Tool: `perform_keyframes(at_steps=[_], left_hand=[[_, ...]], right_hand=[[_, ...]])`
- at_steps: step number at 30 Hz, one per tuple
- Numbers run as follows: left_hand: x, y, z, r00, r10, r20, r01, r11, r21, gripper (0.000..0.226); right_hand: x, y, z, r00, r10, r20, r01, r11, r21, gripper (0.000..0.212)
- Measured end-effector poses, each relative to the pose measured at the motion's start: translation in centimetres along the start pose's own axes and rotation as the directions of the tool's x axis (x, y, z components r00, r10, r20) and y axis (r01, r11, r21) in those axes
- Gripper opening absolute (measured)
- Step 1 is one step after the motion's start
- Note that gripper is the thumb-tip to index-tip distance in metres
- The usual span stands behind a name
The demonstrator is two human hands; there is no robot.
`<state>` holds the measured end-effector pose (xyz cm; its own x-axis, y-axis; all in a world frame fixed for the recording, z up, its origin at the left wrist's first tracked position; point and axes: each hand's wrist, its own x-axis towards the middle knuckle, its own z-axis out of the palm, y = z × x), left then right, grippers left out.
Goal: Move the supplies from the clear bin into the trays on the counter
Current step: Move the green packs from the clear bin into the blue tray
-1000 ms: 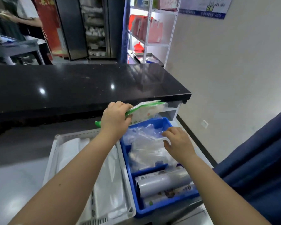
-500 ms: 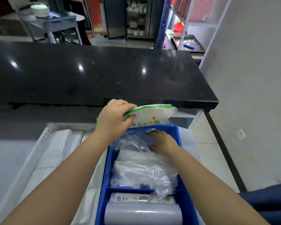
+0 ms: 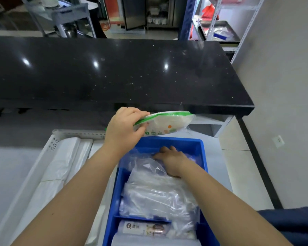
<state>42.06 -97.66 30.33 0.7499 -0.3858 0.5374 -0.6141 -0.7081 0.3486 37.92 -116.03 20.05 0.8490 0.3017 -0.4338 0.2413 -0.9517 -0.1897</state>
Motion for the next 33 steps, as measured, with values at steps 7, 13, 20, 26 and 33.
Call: perform_keyframes(at_steps=[7, 13, 20, 26, 33], left_hand=[[-0.9, -0.9, 0.0, 1.0, -0.005, 0.01, 0.006, 1.0, -0.017, 0.032], [-1.1, -1.2, -1.5, 1.0, -0.005, 0.008, 0.005, 1.0, -0.024, 0.031], [0.2, 1.7, -2.6, 0.988, 0.044, 0.151, -0.014, 0.981, -0.192, 0.03], [0.1, 4.1, 1.0, 0.938, -0.005, 0.347, 0.174, 0.873, -0.456, 0.024], [-1.7, 0.0, 3.5, 0.83, -0.094, 0.55, 0.302, 0.904, -0.302, 0.028]], right_hand=[[1.3, -0.4, -0.9, 0.998, 0.065, 0.004, -0.065, 0.998, 0.021, 0.028], [-1.0, -1.2, -1.3, 0.973, 0.03, -0.227, -0.06, 0.99, -0.128, 0.029], [-9.9, -2.5, -3.4, 0.892, -0.015, -0.452, -0.081, 0.978, -0.192, 0.035], [-15.0, -2.0, -2.1, 0.856, 0.093, -0.508, -0.216, 0.958, -0.187, 0.022], [-15.0, -1.6, -0.7, 0.863, 0.225, -0.453, -0.328, 0.931, -0.163, 0.019]])
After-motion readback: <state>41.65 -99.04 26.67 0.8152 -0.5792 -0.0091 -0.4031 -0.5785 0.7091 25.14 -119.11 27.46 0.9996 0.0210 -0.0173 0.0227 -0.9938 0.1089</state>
